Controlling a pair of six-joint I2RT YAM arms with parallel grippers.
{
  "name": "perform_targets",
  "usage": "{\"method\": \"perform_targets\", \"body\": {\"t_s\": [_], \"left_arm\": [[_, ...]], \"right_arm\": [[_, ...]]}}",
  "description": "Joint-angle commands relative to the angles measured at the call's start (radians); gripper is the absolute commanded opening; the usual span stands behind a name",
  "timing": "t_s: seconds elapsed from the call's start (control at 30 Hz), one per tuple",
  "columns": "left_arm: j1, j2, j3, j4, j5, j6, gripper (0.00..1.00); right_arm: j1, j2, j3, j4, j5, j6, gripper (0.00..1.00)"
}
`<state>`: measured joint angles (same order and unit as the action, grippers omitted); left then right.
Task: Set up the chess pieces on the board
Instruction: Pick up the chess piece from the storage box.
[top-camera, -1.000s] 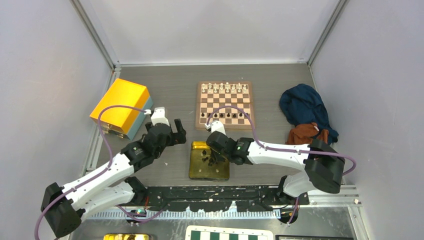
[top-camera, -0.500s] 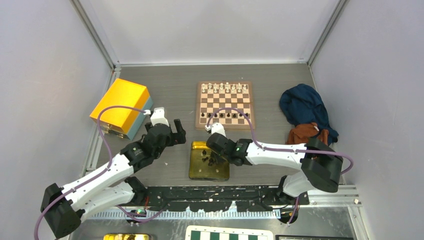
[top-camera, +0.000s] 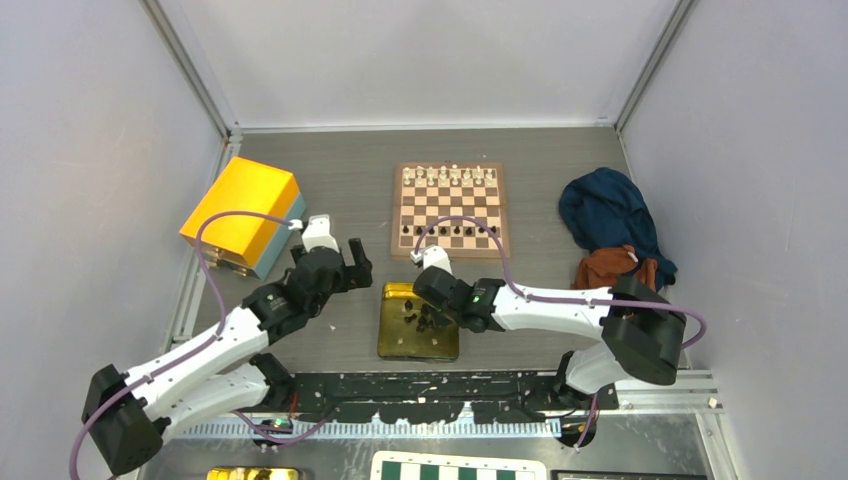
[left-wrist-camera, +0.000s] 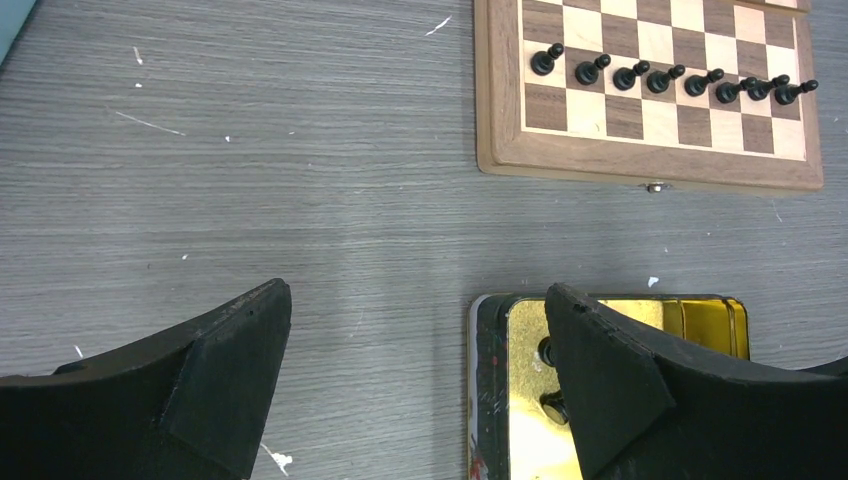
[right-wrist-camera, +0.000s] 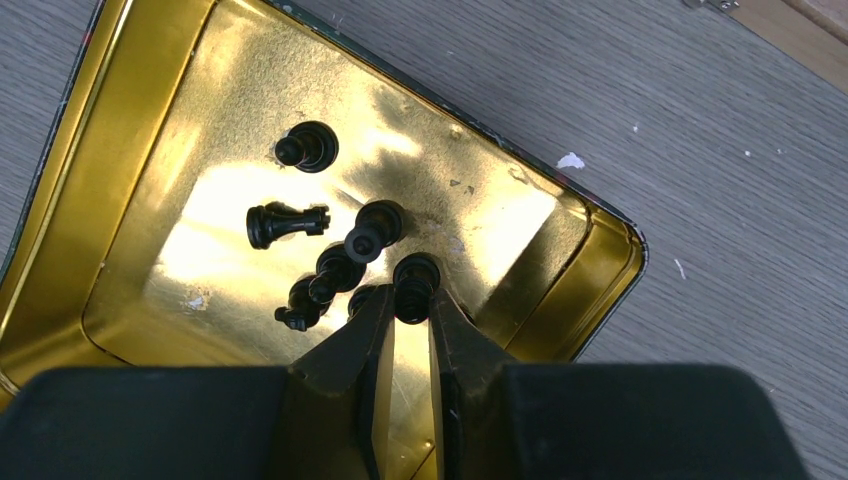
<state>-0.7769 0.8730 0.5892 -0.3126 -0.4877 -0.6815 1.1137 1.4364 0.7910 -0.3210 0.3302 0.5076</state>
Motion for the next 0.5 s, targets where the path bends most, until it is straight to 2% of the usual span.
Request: {"method": "perform_targets", "body": {"t_s": [0.0, 0.17, 0.47], "left_arm": [[-0.004, 0.004, 0.016, 0.038, -0.014, -0.012, 0.99], [-0.004, 0.011, 0.021, 0.040, -0.016, -0.007, 0.99], [-0.003, 0.017, 0.023, 0.042, -0.020, -0.004, 0.99]], "right_arm": [[0.006, -0.014, 0.002, 0.022, 0.022, 0.006, 0.08], [0.006, -0.040, 0.008, 0.007, 0.053, -0.017, 0.03], [0.006, -0.060, 0.026, -0.017, 0.095, -0.055, 0.01]]}}
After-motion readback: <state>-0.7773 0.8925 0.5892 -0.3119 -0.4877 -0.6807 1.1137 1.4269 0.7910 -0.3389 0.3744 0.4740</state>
